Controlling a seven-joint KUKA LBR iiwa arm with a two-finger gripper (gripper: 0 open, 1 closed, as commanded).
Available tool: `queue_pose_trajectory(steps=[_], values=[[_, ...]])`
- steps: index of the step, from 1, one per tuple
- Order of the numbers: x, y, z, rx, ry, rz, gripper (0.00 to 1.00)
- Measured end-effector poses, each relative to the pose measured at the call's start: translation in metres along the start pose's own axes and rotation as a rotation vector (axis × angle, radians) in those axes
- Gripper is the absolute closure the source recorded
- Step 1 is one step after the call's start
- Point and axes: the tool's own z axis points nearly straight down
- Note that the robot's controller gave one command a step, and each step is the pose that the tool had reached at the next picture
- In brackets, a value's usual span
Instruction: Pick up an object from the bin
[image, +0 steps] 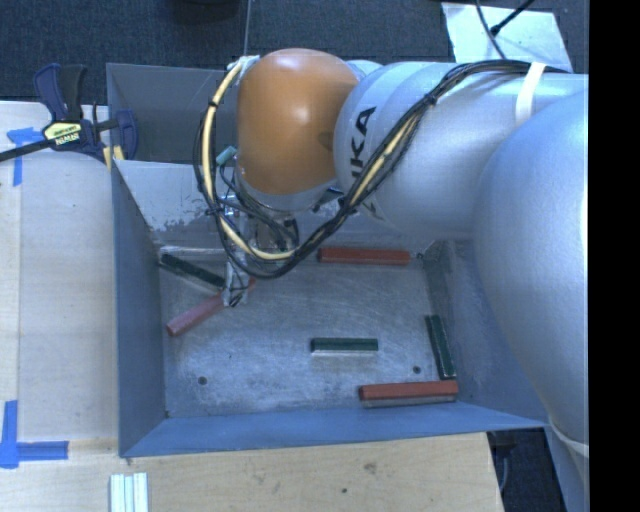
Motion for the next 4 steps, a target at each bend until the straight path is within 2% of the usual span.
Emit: queue_pose_trajectory(steps=[1, 2, 3, 4], values=[[-0.0053, 0.0009, 0.1153, -0.001, 0.001, -0.310, 0.00], [-0.0087, 0.0023, 0.1083, -0.003, -0.009, -0.308, 1.00], [-0.0056, 0.0004, 0.1138, 0.000, 0.001, -0.307, 0.00], [-0.0070, 0.0015, 0.1120, -0.002, -0.004, -0.306, 1.00]])
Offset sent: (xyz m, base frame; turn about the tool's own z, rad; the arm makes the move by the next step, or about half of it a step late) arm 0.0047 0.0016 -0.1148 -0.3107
